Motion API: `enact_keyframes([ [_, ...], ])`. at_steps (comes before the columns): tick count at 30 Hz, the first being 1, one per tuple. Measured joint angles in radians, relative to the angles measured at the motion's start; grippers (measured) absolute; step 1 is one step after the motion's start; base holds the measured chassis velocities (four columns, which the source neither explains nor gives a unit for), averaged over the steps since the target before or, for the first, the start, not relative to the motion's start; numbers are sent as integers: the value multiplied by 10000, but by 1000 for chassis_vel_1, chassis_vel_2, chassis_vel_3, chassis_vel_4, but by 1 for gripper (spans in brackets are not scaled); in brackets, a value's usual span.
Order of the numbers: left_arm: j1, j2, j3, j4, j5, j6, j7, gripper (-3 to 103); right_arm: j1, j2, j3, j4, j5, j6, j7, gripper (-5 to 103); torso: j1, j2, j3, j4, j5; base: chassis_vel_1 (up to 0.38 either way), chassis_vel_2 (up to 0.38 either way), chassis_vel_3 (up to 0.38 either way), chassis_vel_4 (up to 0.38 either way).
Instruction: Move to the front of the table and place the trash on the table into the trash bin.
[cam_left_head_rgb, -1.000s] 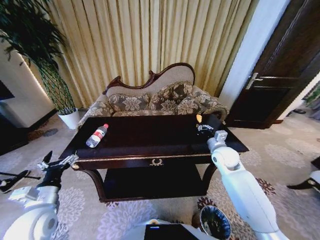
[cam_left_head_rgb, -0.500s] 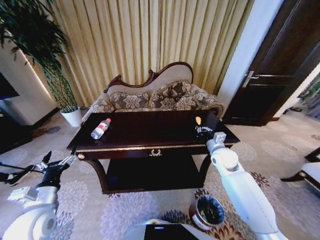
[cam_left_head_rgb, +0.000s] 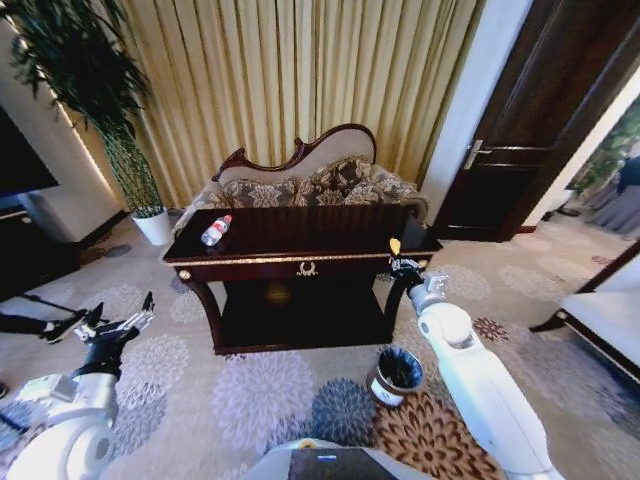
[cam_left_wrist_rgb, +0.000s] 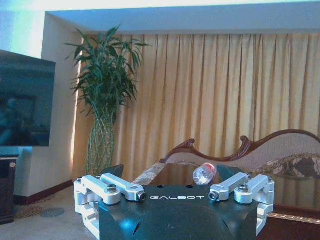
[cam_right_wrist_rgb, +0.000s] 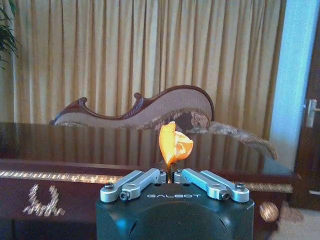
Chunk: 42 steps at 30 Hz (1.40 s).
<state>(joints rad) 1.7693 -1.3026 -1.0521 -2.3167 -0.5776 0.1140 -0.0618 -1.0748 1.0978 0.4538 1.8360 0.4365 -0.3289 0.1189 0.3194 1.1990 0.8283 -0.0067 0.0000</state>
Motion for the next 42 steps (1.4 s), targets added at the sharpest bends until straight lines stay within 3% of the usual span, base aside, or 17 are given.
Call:
enact_keyframes([
  [13,26,-28,58,39,-3,-56,17,100,-264,503,58,-1882,-702,111,-1,3,26,-19,11,4,0,-18,18,-2,-7],
  [21,61,-28,-85,115,-201,-196,141,100,-225,540,104,-4279,-1911,116,-1,3,6,-7,3,0,0,0,0,0,0],
  [29,-14,-28,-34,157,-239,-205,146,100,561,1177,-10,-7582,-3269,343,-2,3,14,-11,6,3,1,0,0,0,0],
  [40,162,103,-129,157,-271,-234,150,100,1206,1554,-158,-9550,-3479,842,-2,1,13,-10,6,2,0,0,0,0,0],
  [42,193,137,-146,133,-280,-237,151,100,1308,1559,-129,-9685,-3445,961,-1,11,13,-11,6,0,-2,0,0,0,0],
])
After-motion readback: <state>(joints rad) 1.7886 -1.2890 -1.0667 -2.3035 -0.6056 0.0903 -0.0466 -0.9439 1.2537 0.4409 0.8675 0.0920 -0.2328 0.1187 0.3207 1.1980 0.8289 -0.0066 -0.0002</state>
